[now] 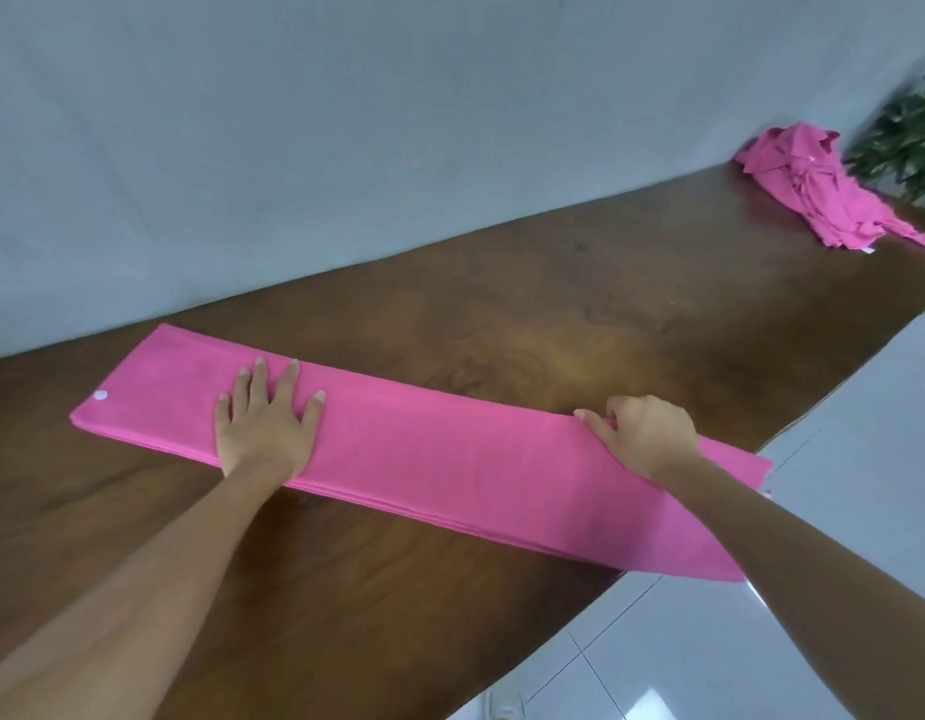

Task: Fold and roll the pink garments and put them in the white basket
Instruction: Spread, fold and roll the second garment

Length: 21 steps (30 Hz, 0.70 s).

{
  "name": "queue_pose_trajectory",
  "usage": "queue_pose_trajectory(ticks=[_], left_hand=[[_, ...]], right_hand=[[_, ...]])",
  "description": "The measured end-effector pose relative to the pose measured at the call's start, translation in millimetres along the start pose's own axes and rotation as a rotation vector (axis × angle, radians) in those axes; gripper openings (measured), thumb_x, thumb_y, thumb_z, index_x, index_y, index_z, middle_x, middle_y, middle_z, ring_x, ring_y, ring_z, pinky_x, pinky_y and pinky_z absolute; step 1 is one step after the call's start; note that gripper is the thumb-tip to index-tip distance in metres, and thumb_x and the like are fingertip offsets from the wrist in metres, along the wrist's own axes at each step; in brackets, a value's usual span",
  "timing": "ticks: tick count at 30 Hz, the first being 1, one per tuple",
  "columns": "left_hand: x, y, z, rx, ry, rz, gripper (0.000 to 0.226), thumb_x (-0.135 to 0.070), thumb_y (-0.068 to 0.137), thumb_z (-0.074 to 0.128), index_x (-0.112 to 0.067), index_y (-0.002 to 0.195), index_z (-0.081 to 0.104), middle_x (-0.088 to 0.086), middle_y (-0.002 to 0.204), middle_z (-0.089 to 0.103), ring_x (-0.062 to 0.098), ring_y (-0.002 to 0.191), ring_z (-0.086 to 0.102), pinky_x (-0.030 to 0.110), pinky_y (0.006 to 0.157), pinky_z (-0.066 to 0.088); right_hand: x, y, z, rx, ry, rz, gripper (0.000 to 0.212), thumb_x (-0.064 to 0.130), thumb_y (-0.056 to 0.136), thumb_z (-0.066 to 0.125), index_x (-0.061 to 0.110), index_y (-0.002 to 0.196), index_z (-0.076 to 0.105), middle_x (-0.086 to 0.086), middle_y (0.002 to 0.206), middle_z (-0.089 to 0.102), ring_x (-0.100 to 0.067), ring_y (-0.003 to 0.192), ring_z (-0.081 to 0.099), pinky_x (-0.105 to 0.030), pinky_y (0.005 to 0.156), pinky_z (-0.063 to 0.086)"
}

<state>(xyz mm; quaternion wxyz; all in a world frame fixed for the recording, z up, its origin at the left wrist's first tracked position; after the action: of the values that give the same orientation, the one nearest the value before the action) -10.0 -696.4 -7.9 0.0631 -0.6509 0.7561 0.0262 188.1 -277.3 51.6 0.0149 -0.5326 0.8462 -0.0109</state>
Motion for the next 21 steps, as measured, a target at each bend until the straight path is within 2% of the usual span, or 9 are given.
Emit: queue_pose_trajectory(ticks=[5, 10, 14, 18, 21], left_hand=[[8.7, -24.1, -1.1, -0.036, -0.02, -0.169, 0.071, -0.068, 0.099, 0.008, -0.036, 0.162, 0.009, 0.007, 0.17, 0.004, 0.027, 0.157, 0.002, 0.049, 0.125, 0.005], [10.5, -47.4, -0.8, -0.072, -0.051, -0.32, 0.07, -0.067, 0.1, 0.012, -0.035, 0.162, 0.012, 0.007, 0.17, 0.005, 0.028, 0.157, 0.002, 0.049, 0.125, 0.004], [9.8, -60.7, 1.5, -0.102, -0.058, -0.398, 0.07, -0.067, 0.1, 0.015, -0.035, 0.162, 0.015, 0.008, 0.17, 0.006, 0.028, 0.156, 0.002, 0.05, 0.125, 0.005], [6.8, -63.7, 7.0, -0.039, -0.035, -0.432, 0.07, -0.065, 0.1, 0.014, -0.033, 0.162, 0.01, 0.009, 0.17, 0.001, 0.029, 0.156, -0.001, 0.052, 0.125, 0.003], [-4.5, -57.0, 2.8, -0.017, -0.08, -0.42, 0.073, -0.062, 0.101, 0.025, -0.025, 0.162, 0.014, 0.011, 0.17, 0.002, 0.029, 0.156, -0.001, 0.055, 0.124, 0.001]], right_hand=[[15.9, 53.9, -6.8, 0.0, -0.111, -0.126, 0.056, 0.068, 0.098, 0.034, 0.022, 0.069, 0.048, 0.004, 0.066, 0.051, -0.026, 0.067, 0.055, -0.032, 0.061, 0.041], [27.4, 101.5, -6.3, -0.045, -0.155, -0.231, 0.055, 0.064, 0.101, 0.03, 0.021, 0.077, 0.054, -0.002, 0.083, 0.067, -0.028, 0.082, 0.068, -0.033, 0.062, 0.04], [25.4, 125.8, 6.2, -0.044, -0.134, -0.252, 0.056, 0.056, 0.104, 0.03, 0.016, 0.081, 0.062, -0.005, 0.085, 0.069, -0.029, 0.077, 0.064, -0.033, 0.063, 0.04], [15.5, 132.3, 19.7, -0.154, -0.05, -0.29, 0.05, 0.044, 0.104, 0.039, 0.009, 0.079, 0.065, -0.011, 0.079, 0.069, -0.034, 0.076, 0.063, -0.036, 0.065, 0.038], [5.1, 128.7, 26.4, -0.218, -0.007, -0.253, 0.04, 0.037, 0.099, 0.053, 0.004, 0.08, 0.065, -0.015, 0.079, 0.067, -0.037, 0.078, 0.062, -0.041, 0.067, 0.042]])
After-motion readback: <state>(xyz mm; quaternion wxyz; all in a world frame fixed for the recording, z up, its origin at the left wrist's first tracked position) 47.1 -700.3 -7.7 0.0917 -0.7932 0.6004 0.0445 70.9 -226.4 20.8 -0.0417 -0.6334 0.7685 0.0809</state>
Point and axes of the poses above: each hand's wrist, its own y-axis towards the middle knuckle, its own z-axis out of the palm, x = y × z, the point moved 8 cm from there along y, towards the middle knuckle
